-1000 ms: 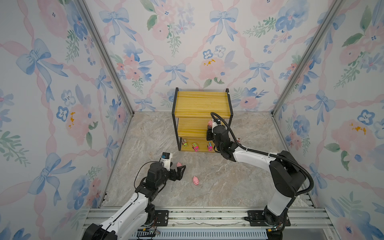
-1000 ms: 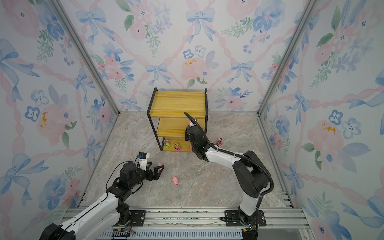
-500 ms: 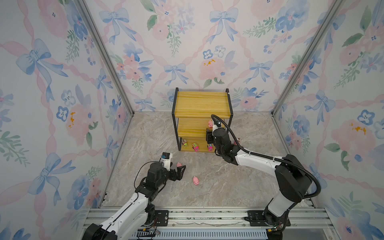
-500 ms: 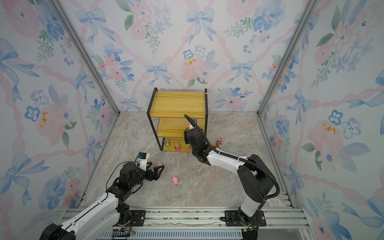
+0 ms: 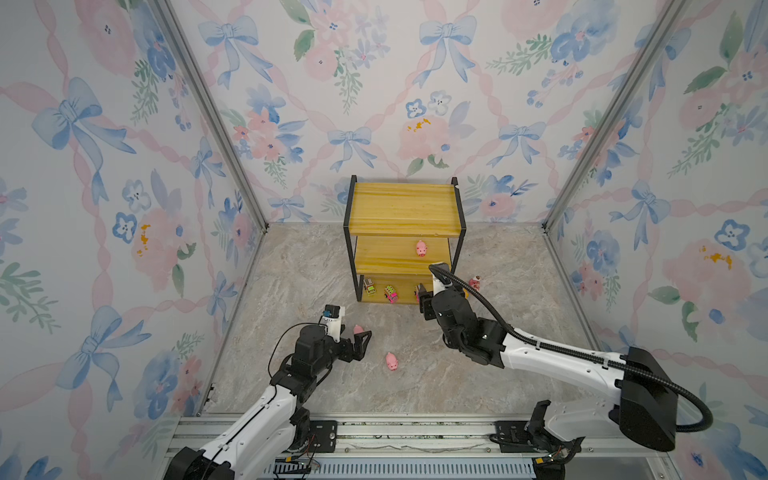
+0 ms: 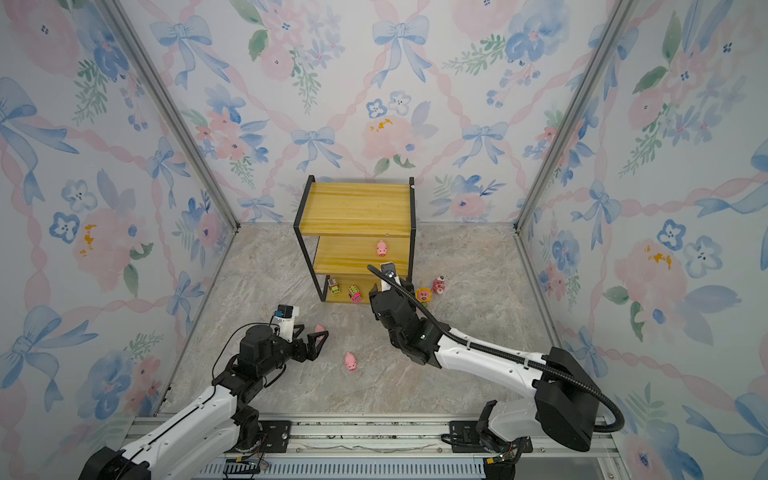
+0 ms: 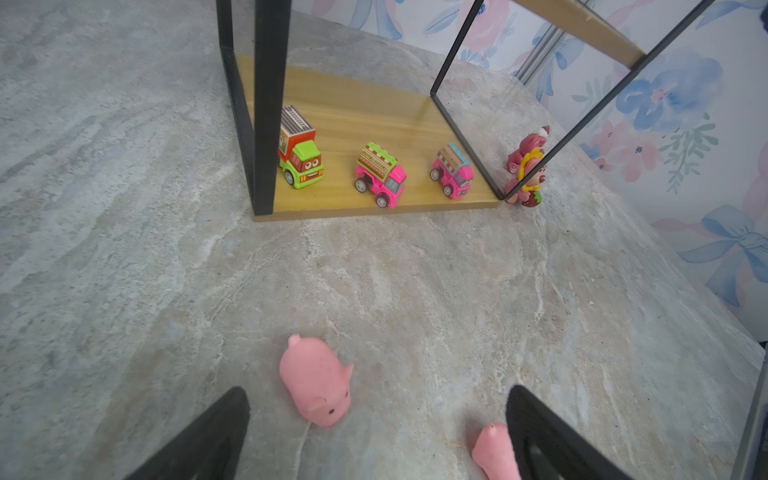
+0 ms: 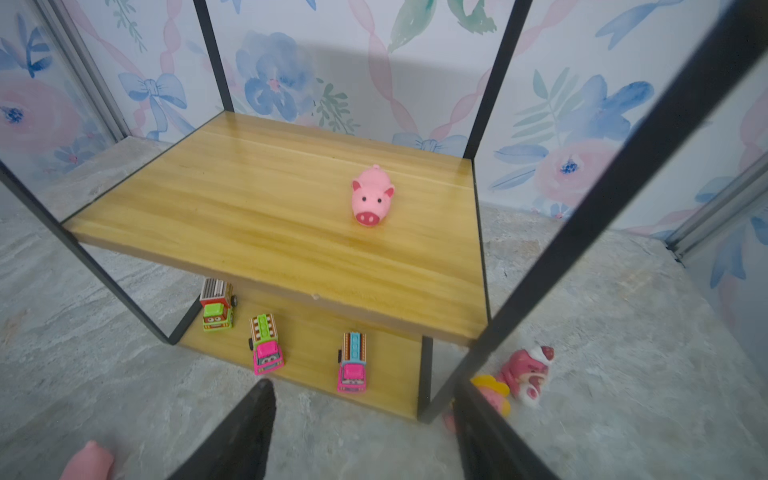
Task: Place and organize the plastic toys onto the shelf
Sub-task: 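Withdraw the right gripper and move it above a pink pig on the floor, then lower the right gripper onto the pink pig and close on it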
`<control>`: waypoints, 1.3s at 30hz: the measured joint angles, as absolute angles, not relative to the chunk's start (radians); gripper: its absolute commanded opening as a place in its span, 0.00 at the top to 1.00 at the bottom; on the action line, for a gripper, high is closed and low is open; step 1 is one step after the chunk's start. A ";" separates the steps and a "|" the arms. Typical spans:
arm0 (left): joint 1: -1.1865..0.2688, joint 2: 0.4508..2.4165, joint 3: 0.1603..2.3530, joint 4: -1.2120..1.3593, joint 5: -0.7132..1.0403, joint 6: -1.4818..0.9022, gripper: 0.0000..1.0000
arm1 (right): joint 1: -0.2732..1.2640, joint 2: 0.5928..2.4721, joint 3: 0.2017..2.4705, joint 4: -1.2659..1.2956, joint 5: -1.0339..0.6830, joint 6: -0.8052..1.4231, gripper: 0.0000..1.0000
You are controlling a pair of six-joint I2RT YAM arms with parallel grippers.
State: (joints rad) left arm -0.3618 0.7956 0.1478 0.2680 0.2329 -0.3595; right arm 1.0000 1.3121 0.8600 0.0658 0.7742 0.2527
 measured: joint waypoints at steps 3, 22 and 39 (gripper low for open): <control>-0.363 0.796 0.148 0.268 0.233 -0.360 0.03 | 1.018 1.182 0.755 -0.012 0.790 0.281 0.31; -0.367 0.803 0.148 0.275 0.233 -0.360 0.03 | 1.140 1.222 0.479 0.017 0.393 0.371 0.42; -0.367 0.797 0.148 0.276 0.233 -0.360 0.03 | 1.293 1.609 0.662 0.266 0.302 0.417 0.42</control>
State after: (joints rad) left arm -0.3672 0.7975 0.1478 0.2756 0.2329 -0.3595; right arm 1.2934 1.6089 0.6621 0.2661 0.3023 0.4171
